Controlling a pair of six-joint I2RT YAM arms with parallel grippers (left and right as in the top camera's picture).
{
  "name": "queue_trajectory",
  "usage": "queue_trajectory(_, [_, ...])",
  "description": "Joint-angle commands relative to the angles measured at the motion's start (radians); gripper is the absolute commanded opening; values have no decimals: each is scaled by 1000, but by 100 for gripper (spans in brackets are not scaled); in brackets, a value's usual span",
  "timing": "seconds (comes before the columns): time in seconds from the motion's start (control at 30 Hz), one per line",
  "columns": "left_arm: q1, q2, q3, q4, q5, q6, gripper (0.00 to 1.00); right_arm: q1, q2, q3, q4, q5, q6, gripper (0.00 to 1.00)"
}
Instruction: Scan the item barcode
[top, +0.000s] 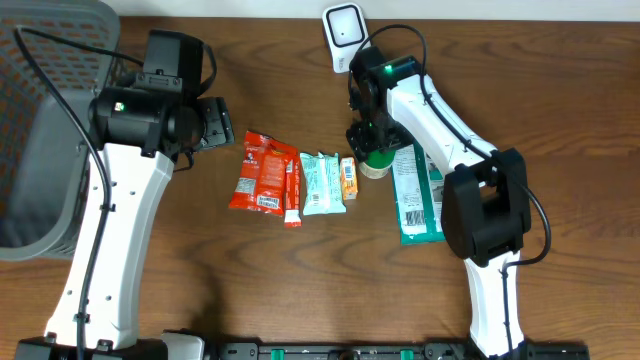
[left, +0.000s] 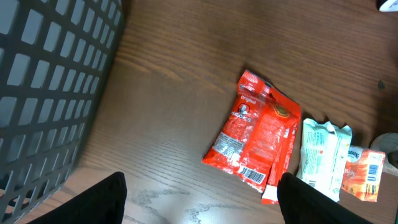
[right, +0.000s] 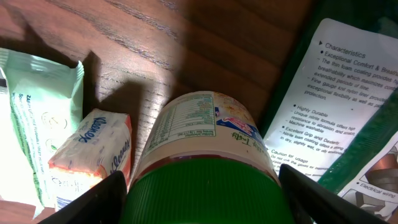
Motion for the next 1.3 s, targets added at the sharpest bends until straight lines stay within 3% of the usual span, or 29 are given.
queue_trajectory(0.0, [2, -1, -7, -3, -13, -13, 78, -2, 11, -12, -3, 2, -8, 74])
queue_trajectory(0.37, [2, -1, -7, -3, -13, -13, 78, -1, 11, -35, -2, 2, 3, 75])
queue_trajectory(0.67, [2, -1, -7, -3, -13, -13, 78, -1, 6, -24, -1, 2, 9, 57])
queue_trajectory(0.93, [2, -1, -7, -3, -13, -13, 78, 0, -117, 33, -13, -16, 23, 54])
queue_trajectory(1.13, [2, -1, -7, -3, -13, -13, 78, -2, -248, 171, -101, -52, 81, 44])
queue_trajectory(1.27, [2, -1, -7, -3, -13, -13, 78, -2, -253, 358, -177, -89, 81, 36])
